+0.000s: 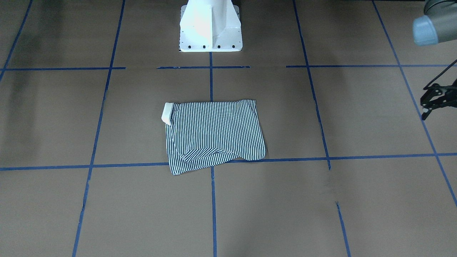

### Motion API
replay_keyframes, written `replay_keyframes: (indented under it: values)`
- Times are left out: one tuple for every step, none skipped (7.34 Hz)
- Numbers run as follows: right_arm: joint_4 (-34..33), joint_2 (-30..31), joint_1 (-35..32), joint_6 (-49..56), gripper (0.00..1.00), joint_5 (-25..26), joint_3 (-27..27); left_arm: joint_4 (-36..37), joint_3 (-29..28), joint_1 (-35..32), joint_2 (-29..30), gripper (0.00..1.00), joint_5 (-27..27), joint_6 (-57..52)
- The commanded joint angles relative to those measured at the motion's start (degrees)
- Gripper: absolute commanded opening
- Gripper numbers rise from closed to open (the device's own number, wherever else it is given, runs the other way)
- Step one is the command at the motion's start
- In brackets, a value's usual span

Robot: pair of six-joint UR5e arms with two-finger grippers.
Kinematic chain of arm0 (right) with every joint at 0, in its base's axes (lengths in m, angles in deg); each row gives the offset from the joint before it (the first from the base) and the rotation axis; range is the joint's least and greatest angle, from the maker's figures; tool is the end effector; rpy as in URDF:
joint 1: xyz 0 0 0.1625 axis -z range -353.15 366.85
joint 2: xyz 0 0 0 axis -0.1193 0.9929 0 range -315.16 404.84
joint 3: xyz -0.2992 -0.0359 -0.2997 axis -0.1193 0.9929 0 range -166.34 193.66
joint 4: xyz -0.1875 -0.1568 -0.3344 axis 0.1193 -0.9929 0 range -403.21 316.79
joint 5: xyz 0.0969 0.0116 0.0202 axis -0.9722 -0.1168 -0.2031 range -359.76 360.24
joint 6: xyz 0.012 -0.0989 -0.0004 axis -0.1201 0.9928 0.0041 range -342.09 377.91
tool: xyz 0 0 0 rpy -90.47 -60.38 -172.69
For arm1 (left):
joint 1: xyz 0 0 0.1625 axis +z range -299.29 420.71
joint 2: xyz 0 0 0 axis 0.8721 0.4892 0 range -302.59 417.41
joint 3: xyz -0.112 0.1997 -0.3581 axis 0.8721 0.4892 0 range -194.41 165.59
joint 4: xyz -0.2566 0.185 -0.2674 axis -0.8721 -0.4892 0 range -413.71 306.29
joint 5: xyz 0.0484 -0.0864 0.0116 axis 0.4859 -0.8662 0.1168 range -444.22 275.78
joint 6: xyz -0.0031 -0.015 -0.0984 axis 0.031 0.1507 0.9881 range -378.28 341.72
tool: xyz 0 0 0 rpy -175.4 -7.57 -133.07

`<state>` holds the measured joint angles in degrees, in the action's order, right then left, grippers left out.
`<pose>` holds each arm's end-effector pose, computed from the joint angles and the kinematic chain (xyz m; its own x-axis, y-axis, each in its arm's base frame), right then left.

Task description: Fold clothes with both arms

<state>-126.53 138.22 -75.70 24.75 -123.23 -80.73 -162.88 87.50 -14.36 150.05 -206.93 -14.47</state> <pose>0.0159 -0.4831 0.6489 0.7964 -0.2973 0.5266 0.2250 0.9540 0.1982 0.0594 -0.5312 0.5028 0.7483 0.4521 -0.4855 -0.1649 0.8356 0.5240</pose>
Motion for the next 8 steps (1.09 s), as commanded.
replay_keyframes:
  values:
    - [0.6, 5.1, -7.1, 1.8, 1.0, -0.9, 1.6, -0.7, -6.4, -5.1, -4.6, 1.0, -1.2, -1.4]
    - [1.3, 7.7, -7.1, 1.7, 1.0, -1.2, 1.7, -0.4, -9.3, -9.4, -4.6, 1.0, -2.7, -1.5]
    - [1.4, 8.6, -7.3, 1.2, 1.0, -3.8, 1.9, 0.3, -11.8, -9.8, -4.8, 1.0, -10.3, -1.2]
    - [0.6, 8.4, -8.0, 0.2, 1.0, -9.4, 1.1, 0.5, -14.6, -10.1, -4.8, 1.0, -15.3, -1.2]
    - [-0.2, 8.0, -8.3, -5.0, 1.0, -9.9, -1.0, 1.2, -14.7, -10.2, -4.8, 1.0, -15.5, -1.2]
    - [-0.1, 8.0, -8.2, -11.9, 1.0, -10.1, -3.4, 2.0, -14.9, -10.2, -4.8, 1.0, -15.1, -1.6]
    - [-0.4, 8.2, -8.2, -12.0, 1.0, -10.1, -4.4, 2.3, -14.5, -10.2, -4.7, 1.0, -15.2, -1.6]
    - [-0.4, 8.1, -7.2, -12.0, 1.0, -9.5, -4.9, 4.8, -14.3, -10.3, -3.9, 1.0, -15.1, -1.6]
